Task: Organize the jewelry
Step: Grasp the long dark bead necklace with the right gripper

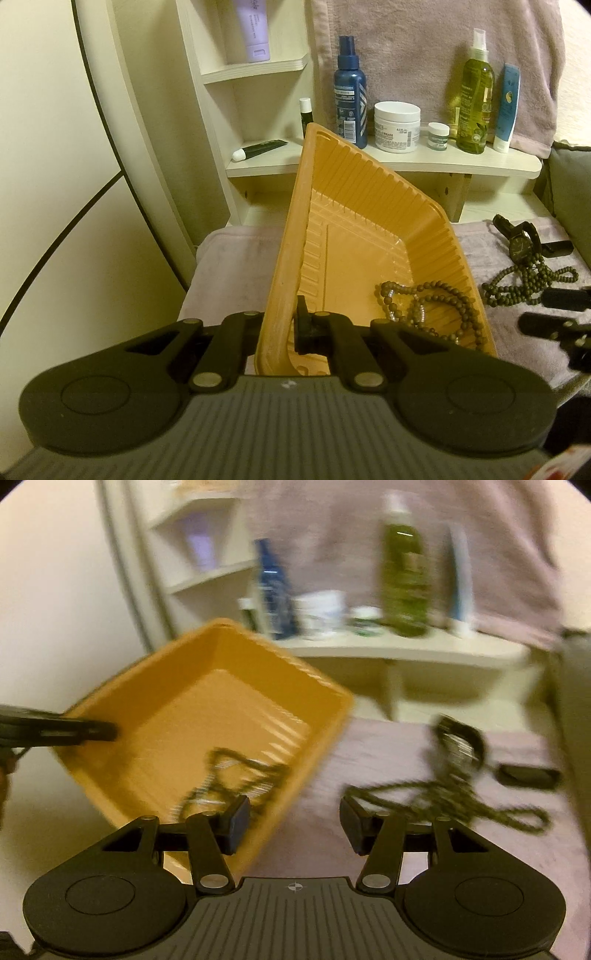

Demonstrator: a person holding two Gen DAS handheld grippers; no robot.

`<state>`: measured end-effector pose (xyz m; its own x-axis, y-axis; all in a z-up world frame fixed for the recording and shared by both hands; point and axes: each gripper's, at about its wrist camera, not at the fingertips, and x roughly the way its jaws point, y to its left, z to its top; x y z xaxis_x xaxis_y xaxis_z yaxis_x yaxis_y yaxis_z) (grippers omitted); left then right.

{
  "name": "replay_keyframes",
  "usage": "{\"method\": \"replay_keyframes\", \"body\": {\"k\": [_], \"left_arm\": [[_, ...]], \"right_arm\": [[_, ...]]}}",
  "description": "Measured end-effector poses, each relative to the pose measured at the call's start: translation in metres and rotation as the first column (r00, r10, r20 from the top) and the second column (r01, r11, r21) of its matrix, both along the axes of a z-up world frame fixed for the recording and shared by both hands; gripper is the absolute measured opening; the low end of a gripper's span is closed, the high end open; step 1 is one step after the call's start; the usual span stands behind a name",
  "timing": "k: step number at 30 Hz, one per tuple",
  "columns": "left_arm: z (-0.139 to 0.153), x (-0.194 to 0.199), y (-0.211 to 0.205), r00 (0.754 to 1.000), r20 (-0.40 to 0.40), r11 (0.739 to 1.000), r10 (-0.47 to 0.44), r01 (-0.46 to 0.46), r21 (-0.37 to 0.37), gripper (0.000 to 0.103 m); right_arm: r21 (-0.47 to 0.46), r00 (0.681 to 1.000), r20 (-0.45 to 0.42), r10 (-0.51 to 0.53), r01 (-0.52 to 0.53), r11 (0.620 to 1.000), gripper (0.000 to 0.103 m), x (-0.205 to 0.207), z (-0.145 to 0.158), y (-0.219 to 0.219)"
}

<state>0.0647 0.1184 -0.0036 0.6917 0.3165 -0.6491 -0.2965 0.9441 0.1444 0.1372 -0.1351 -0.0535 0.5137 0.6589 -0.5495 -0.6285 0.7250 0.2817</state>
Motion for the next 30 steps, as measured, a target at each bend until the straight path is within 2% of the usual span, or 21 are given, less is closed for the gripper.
{"method": "replay_keyframes", "body": {"k": [6,11,15,23,27,30], "left_arm": [[0.0,0.0,0.0,1.0,0.0,1.0,0.001,-0.001,-0.001,0.006],[0.0,0.0,0.0,1.0,0.0,1.0,0.0,0.0,0.0,0.006],[-0.001,0.0,0.0,1.0,-0.002,1.0,0.001,-0.001,0.0,0.006],[-0.001,-0.001,0.0,1.0,-0.003,1.0,0.002,-0.002,0.001,0.005],[-0.001,-0.001,0.001,1.0,-0.006,1.0,0.003,-0.003,0.002,0.005],[-0.002,-0.001,0.001,1.0,-0.007,1.0,0.005,-0.005,0.003,0.005]], "right_arm": [[-0.05,0.984,-0.022,-0.178,0.177,0.983,0.054,0.015,-0.016,-0.044],[-0.071,0.968,-0.026,-0.251,0.249,0.966,0.054,0.028,-0.025,-0.064],[-0.089,0.968,-0.02,-0.252,0.249,0.964,0.054,0.036,-0.031,-0.068],[-0.119,0.974,0.009,-0.228,0.227,0.967,0.054,0.055,-0.038,-0.049],[-0.17,0.976,0.078,-0.203,0.214,0.962,0.054,0.062,-0.038,-0.039],[-0.225,0.985,0.088,-0.15,0.167,0.96,0.054,0.071,-0.044,-0.031]]}}
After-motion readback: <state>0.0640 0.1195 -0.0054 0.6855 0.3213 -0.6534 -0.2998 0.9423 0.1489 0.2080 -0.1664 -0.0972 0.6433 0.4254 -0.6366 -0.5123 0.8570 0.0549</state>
